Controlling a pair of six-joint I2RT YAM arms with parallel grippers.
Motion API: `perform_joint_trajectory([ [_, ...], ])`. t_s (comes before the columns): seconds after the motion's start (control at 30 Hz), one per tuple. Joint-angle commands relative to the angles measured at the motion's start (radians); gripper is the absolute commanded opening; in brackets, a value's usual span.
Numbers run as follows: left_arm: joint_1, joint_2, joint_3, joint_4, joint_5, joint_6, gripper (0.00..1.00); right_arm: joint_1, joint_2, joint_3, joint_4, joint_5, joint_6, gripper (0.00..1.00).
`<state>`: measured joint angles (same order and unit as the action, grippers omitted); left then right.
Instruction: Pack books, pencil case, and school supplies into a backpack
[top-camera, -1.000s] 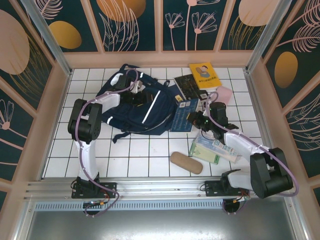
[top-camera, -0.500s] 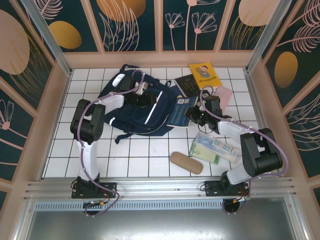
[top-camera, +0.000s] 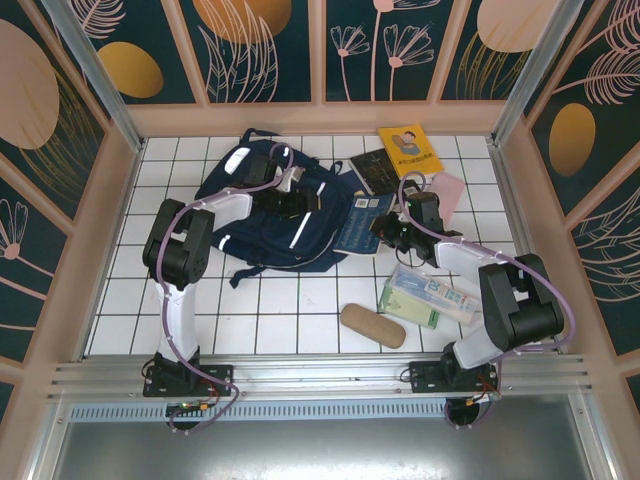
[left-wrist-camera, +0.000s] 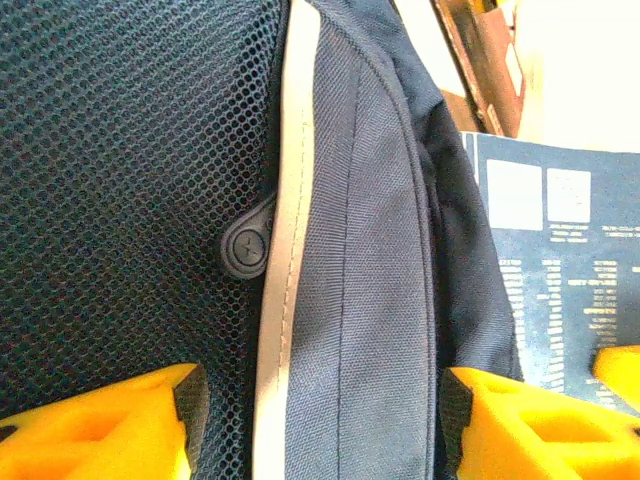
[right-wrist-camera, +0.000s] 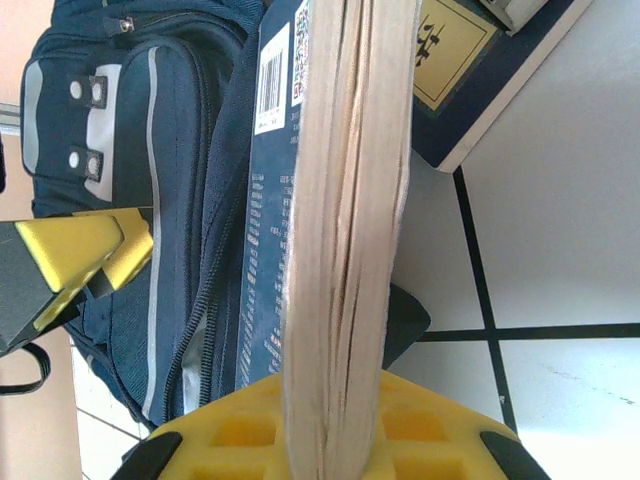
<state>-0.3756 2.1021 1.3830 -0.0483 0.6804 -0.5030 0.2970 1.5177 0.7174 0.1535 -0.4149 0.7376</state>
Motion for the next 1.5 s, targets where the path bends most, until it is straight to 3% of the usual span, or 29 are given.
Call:
perform_joint_trajectory([
  [0.0, -0.046, 0.003, -0.056, 0.026, 0.16, -0.092, 0.64, 0.01, 0.028, -0.009, 0.014, 0.005, -0.026, 0.0],
  [0.3, -0.048, -0.02, -0.14, 0.233, 0.26, -0.254, 0.63, 0.006, 0.049, -0.01, 0.046, -0.018, -0.007, 0.0],
  [0.43, -0.049, -0.028, -0.158, 0.281, 0.266, -0.287, 0.58, 0.006, 0.054, -0.012, 0.051, -0.019, -0.001, 0.0],
  [0.6, -0.059, 0.006, -0.089, 0.099, 0.198, -0.159, 0.52, 0.006, 0.057, -0.015, 0.059, -0.024, 0.005, 0.0],
  [0.87, -0.086, 0.068, -0.056, 0.024, 0.159, -0.083, 0.37, 0.005, 0.064, -0.02, 0.07, -0.029, 0.011, 0.0],
  [0.93, -0.086, 0.059, -0.058, 0.022, 0.125, -0.075, 0.26, 0.006, 0.058, -0.019, 0.064, -0.022, 0.009, 0.0],
  [1.1, -0.051, -0.022, -0.068, 0.084, 0.127, -0.134, 0.0, 0.006, -0.005, -0.025, -0.026, 0.068, -0.014, 0.0],
  [1.27, 0.013, -0.148, -0.13, 0.213, 0.145, -0.259, 0.0, 0.004, -0.125, -0.035, -0.126, 0.181, -0.035, 0.0],
  [1.47, 0.049, -0.266, -0.122, 0.211, 0.183, -0.3, 0.0, 0.005, -0.286, -0.029, -0.218, 0.287, -0.052, 0.0],
])
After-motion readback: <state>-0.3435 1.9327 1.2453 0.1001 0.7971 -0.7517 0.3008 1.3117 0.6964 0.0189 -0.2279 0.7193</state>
